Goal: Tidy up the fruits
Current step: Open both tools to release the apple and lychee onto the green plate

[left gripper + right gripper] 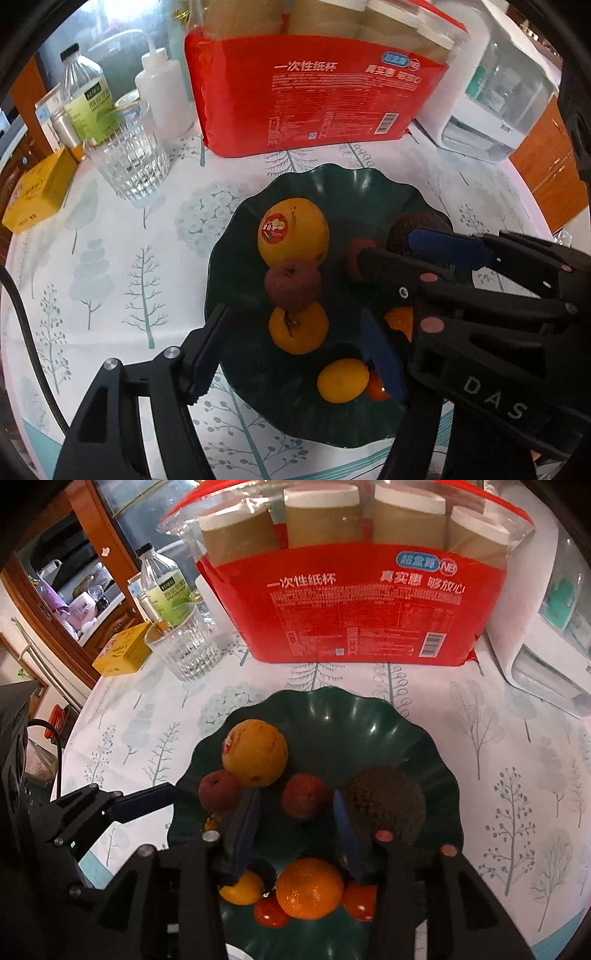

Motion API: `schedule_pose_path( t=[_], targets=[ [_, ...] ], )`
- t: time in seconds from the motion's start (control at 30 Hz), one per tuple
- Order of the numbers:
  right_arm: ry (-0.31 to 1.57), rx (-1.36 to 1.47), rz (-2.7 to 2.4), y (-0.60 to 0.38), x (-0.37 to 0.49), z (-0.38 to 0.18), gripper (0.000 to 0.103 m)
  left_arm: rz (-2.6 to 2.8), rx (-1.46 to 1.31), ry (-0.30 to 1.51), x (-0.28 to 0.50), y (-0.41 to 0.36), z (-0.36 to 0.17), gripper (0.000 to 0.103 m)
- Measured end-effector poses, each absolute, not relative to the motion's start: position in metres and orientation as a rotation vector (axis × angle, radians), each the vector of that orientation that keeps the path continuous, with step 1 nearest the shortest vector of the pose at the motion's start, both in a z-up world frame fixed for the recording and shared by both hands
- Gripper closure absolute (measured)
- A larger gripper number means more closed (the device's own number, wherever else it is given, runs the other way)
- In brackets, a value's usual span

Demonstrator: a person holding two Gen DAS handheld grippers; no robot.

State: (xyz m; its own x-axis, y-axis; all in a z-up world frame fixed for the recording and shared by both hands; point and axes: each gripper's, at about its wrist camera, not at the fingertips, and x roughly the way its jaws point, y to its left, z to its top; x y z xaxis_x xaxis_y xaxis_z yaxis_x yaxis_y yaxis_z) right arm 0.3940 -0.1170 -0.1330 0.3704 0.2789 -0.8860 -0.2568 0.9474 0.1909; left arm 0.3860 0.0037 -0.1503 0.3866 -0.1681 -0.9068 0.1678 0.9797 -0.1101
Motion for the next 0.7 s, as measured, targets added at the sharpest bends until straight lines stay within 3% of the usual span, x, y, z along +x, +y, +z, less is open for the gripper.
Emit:
schedule_pose_path(
  t=[0.7],
  targets=[
    [1.065, -0.013, 0.321, -0.125, 0.358, -0.089, 0.059, -0.200, -0.001, 1.111, 0.351, 0.006, -0.109, 0.029]
  ],
)
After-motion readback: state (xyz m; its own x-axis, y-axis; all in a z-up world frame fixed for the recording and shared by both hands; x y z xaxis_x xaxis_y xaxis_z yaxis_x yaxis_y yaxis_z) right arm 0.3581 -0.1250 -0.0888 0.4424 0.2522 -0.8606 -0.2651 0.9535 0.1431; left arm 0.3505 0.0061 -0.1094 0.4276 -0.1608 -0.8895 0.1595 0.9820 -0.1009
